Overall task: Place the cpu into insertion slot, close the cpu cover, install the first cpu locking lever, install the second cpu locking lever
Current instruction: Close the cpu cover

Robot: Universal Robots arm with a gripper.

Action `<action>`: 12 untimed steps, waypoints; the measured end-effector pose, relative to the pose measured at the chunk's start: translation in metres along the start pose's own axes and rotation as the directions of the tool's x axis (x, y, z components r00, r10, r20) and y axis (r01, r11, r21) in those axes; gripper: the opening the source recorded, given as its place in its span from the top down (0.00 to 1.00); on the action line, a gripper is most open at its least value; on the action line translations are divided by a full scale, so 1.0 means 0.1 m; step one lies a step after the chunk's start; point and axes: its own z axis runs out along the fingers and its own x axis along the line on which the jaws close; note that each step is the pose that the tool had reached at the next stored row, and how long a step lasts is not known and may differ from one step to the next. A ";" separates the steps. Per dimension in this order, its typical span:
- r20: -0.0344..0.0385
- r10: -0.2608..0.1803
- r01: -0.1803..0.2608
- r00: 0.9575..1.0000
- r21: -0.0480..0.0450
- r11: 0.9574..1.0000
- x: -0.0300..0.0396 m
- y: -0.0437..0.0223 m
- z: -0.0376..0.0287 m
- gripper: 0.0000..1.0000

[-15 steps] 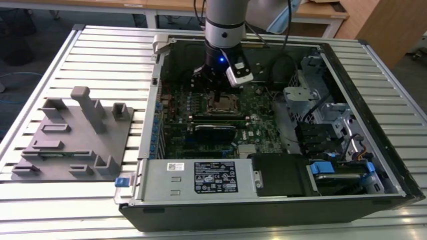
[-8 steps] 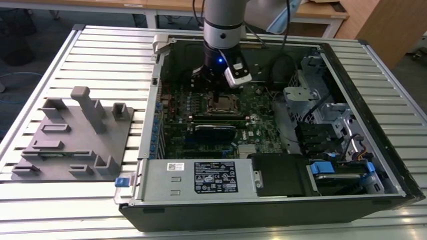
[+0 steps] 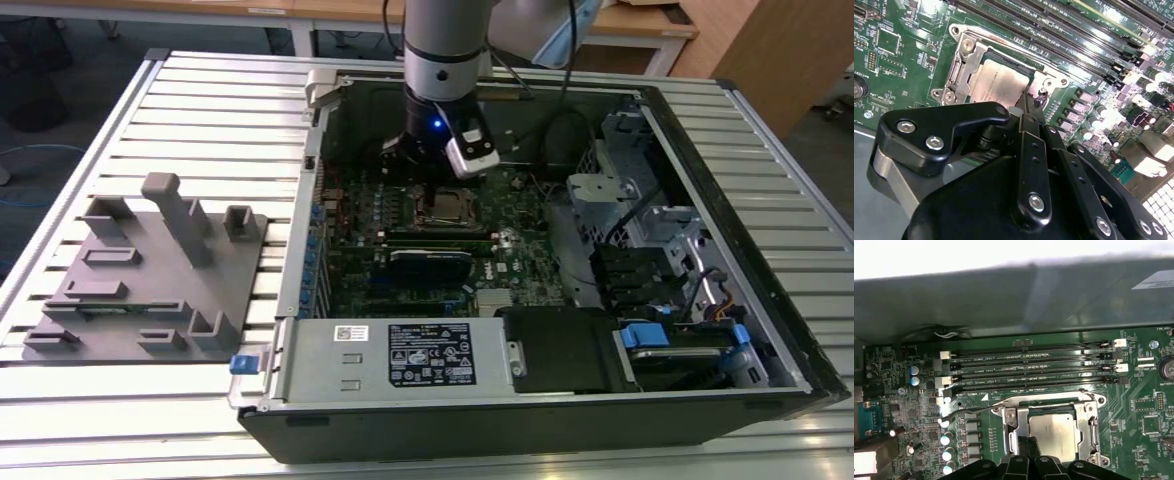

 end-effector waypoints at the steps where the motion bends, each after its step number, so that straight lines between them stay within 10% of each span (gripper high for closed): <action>1: 0.000 -0.001 0.001 1.000 0.000 1.000 0.002 0.000 0.007 0.89; 12: 0.000 -0.004 0.004 1.000 -0.002 1.000 0.058 -0.004 0.076 0.89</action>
